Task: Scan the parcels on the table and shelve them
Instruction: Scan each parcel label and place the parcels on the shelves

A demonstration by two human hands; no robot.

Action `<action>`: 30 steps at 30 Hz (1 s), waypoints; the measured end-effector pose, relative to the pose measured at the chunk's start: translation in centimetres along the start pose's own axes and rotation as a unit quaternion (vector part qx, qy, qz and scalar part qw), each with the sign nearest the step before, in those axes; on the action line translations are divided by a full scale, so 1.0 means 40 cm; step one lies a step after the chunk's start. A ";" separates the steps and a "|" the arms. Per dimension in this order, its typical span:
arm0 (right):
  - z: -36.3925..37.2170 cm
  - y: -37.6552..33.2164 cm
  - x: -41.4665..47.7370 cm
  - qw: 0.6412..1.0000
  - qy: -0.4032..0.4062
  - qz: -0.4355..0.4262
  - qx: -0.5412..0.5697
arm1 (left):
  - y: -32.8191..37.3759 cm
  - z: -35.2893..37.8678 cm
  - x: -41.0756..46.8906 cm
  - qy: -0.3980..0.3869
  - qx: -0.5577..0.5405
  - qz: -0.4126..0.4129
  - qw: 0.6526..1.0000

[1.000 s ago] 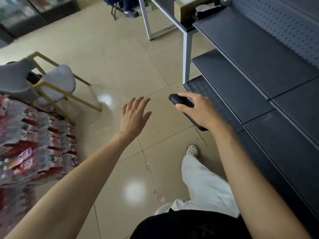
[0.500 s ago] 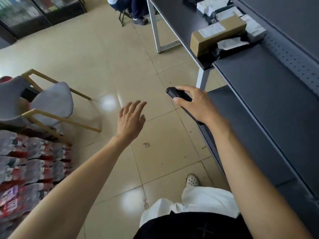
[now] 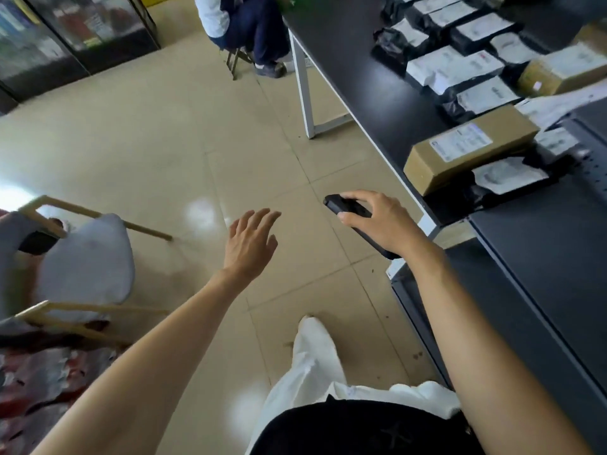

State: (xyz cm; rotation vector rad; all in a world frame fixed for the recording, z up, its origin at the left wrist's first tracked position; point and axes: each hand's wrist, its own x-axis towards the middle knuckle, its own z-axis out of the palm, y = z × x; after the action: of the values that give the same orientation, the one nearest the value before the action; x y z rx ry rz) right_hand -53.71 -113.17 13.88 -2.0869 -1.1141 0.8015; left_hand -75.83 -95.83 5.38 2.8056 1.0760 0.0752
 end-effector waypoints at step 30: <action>-0.626 0.185 1.260 0.950 0.229 0.165 0.132 | 0.189 -0.033 1.799 -0.060 0.029 0.264 0.962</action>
State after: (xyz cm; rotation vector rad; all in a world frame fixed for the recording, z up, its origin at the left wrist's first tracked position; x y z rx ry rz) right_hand -8.37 -79.03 12.83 -2.1016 -0.3924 0.5341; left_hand -17.44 -53.14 7.62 3.0195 0.2884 -0.0742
